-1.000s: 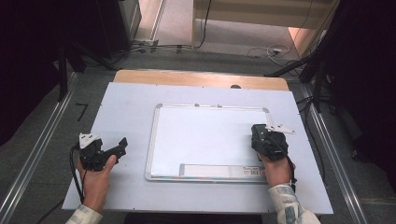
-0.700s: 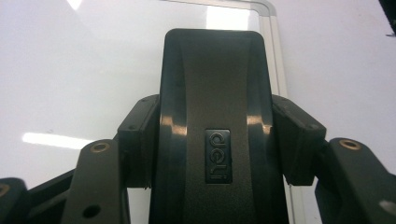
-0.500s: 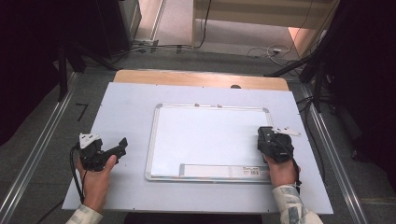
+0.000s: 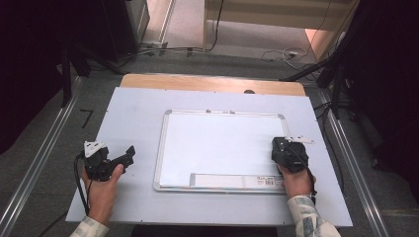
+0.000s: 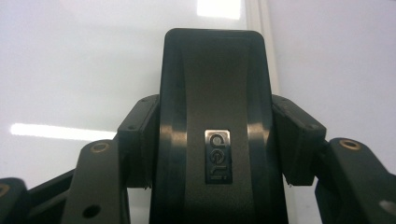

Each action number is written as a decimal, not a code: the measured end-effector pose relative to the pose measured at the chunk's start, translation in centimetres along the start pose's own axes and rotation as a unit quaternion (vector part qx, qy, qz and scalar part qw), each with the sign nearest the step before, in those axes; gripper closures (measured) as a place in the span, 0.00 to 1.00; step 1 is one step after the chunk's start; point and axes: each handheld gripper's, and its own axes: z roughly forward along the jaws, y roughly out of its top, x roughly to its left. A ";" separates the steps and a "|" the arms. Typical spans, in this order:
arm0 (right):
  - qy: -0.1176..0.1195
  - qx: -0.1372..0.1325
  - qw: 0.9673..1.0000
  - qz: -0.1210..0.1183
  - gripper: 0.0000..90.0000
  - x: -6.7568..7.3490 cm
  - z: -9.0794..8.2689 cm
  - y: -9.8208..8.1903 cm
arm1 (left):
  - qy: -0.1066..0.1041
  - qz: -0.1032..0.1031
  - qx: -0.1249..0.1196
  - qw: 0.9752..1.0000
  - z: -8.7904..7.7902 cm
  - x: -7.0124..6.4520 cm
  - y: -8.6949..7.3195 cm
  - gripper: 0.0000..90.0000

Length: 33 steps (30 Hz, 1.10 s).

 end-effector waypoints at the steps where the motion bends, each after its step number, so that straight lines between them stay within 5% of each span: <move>1: 0.004 0.001 1.000 0.004 0.42 -0.1 0.0 0.1 | 0.000 0.000 0.000 1.000 0.0 0.0 0.0 0.10; 10: 0.015 0.002 1.000 0.004 0.41 -0.3 0.0 0.0 | 0.000 0.000 0.000 1.000 0.0 0.0 0.0 0.10; 17: 0.032 0.001 0.999 0.004 0.28 -0.3 -0.2 0.2 | 0.000 0.000 0.000 1.000 0.0 0.0 0.0 0.10; 33: 0.058 -0.045 0.997 0.015 0.21 -1.9 -3.3 0.6 | 0.001 -0.001 0.000 1.000 -0.1 0.1 0.0 0.10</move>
